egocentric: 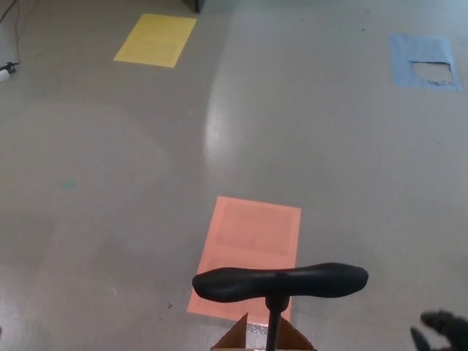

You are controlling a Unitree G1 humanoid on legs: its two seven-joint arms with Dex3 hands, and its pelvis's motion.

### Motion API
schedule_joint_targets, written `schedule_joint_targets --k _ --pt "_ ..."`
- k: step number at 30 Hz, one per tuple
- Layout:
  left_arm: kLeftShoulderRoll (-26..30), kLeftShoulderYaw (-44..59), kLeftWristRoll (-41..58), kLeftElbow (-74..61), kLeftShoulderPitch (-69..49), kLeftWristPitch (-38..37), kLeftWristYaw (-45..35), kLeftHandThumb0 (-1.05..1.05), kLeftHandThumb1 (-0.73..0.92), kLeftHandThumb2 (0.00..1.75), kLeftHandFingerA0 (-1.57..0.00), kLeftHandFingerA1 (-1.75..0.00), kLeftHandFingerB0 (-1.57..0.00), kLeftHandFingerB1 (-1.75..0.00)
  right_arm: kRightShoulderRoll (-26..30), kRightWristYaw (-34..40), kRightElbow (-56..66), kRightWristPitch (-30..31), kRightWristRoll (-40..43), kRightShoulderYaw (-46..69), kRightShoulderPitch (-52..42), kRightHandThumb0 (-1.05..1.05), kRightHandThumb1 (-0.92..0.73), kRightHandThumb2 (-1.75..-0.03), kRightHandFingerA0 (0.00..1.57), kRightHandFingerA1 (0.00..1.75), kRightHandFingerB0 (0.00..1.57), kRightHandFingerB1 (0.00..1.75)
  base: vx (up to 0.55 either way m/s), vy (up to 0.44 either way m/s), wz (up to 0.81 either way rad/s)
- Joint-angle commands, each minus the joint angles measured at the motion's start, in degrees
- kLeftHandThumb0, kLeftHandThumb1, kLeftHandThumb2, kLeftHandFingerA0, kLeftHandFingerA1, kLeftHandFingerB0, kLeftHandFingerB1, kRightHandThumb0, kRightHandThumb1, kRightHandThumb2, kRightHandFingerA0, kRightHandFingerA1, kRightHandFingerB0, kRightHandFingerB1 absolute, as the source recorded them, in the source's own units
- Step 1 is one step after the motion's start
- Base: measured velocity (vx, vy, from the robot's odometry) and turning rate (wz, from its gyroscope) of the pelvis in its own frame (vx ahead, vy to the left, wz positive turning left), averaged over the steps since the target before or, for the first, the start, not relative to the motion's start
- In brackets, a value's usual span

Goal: An air pump is kept on top of a storage box on the floor and the robot uses its right hand to press down on the handle of the pump to compress it

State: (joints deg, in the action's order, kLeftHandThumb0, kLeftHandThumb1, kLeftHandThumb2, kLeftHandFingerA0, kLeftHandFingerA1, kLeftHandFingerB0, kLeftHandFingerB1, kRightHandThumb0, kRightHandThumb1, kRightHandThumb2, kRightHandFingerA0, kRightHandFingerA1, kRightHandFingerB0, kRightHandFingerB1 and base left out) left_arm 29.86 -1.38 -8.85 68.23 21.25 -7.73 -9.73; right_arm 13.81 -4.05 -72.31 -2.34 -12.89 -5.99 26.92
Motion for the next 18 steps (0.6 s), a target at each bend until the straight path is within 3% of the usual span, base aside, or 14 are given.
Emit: schedule_joint_targets --k 1,2,3,4,5,6,7,11,12,14,15,16,17,18 --pt "1.72 0.06 -0.39 3.14 1.64 -3.67 -3.39 -0.33 0.61 1.12 0.0 -0.49 0.0 -0.49 3.03 4.57 2.87 -12.41 7.2 9.25 2.52 -0.68 -0.72 -1.04 0.09 0.44 0.02 0.38 0.0 0.0 0.0" --pt "1.68 0.24 -0.21 3.28 1.98 -3.3 -3.39 -0.64 0.88 0.67 -0.14 -0.31 -0.11 -0.24 3.09 4.58 5.74 -14.89 9.12 11.64 2.25 -0.73 -0.91 -0.67 0.17 0.31 0.12 0.26 0.0 0.0 0.0" --pt "1.62 0.36 -0.08 3.34 2.17 -2.99 -3.38 -0.64 0.88 0.67 -0.14 -0.31 -0.11 -0.24 3.11 4.49 7.57 -16.32 10.2 12.96 1.94 -0.73 -0.91 -0.67 0.17 0.31 0.12 0.26 0.0 0.0 0.0" --pt "1.52 0.63 0.2 3.43 2.49 -2.63 -3.47 -0.66 0.65 0.97 -0.09 -0.46 0.0 -0.34 2.99 4.0 11.21 -18.22 12.2 15.34 1.36 -0.36 -0.52 -1.09 0.01 0.49 0.0 0.47 0.0 0.0 0.0" --pt "1.46 0.81 0.4 3.51 2.67 -2.59 -3.6 -0.66 0.65 0.97 -0.09 -0.46 0.0 -0.34 2.77 3.46 13.55 -18.78 13.3 16.76 1.01 -0.36 -0.52 -1.09 0.01 0.49 0.0 0.47 0.0 0.0 0.0" --pt "1.52 1.03 0.63 3.51 3.11 -2.27 -3.85 -0.62 0.67 0.98 -0.07 -0.45 0.0 -0.34 2.91 3.95 18.07 -19.94 13.32 17.61 0.11 -0.87 -0.78 -1.09 0.04 0.41 0.03 0.35 0.0 0.0 0.0" --pt "1.69 1.11 0.69 3.48 3.69 -2.16 -3.99 -0.68 0.66 0.97 -0.1 -0.46 0.0 -0.3 2.71 4.02 25.49 -21.48 14.61 19.3 -1.45 -0.82 -0.74 -1.08 0.0 0.36 0.15 0.37 0.0 0.0 0.0" --pt "1.91 1.74 1.3 3.45 4.96 -1.99 -4.23 -0.68 0.7 1.0 -0.02 -0.42 -0.01 -0.27 3.78 4.44 55.38 -19.07 16.62 24.2 -7.0 -0.76 -0.76 -1.07 0.14 0.45 0.01 0.36 0.0 0.0 0.0" --pt "2.16 2.1 1.65 3.4 5.47 -1.85 -4.44 -0.67 0.7 1.0 -0.02 -0.4 -0.01 -0.27 4.85 4.14 63.45 -18.32 17.1 25.78 -7.29 -0.74 -0.91 -0.7 0.17 0.28 0.11 0.24 0.0 0.0 0.0" --pt "2.38 2.51 2.03 3.41 5.86 -1.72 -4.64 -0.66 0.7 1.02 -0.01 -0.35 -0.01 -0.26 6.92 3.21 71.95 -15.97 18.8 28.23 -6.29 -0.74 -0.91 -0.68 0.23 0.28 0.16 0.26 0.0 0.0 0.0" --pt "2.44 2.77 2.27 3.49 6.13 -1.57 -4.72 -0.66 0.71 1.03 -0.01 -0.33 0.0 -0.26 9.51 1.57 78.9 -12.12 22.05 30.83 -4.79 -0.36 -0.51 -1.09 0.0 0.47 0.0 0.48 0.0 0.0 0.0" --pt "2.46 2.86 2.37 3.5 6.22 -1.54 -4.75 -0.66 0.71 1.03 -0.01 -0.33 0.0 -0.26 10.63 0.74 81.15 -10.51 23.23 31.72 -4.28 -0.36 -0.51 -1.09 0.0 0.47 0.0 0.48 0.0 0.0 0.0" --pt "2.49 3.05 2.55 3.5 6.32 -1.65 -4.91 -0.77 0.73 1.01 -0.06 -0.26 -0.06 -0.18 13.69 -1.61 84.45 -6.83 26.31 33.31 -2.78 -0.75 -0.71 -1.07 0.07 0.42 0.01 0.32 0.0 0.0 0.0" --pt "2.55 3.19 2.69 3.52 6.48 -1.97 -5.06 -0.8 0.76 1.02 -0.06 -0.24 -0.06 -0.16 18.37 -5.39 87.34 -3.05 30.85 35.23 -0.35 -0.75 -0.71 -1.08 0.05 0.42 0.02 0.31 0.0 0.0 0.0"
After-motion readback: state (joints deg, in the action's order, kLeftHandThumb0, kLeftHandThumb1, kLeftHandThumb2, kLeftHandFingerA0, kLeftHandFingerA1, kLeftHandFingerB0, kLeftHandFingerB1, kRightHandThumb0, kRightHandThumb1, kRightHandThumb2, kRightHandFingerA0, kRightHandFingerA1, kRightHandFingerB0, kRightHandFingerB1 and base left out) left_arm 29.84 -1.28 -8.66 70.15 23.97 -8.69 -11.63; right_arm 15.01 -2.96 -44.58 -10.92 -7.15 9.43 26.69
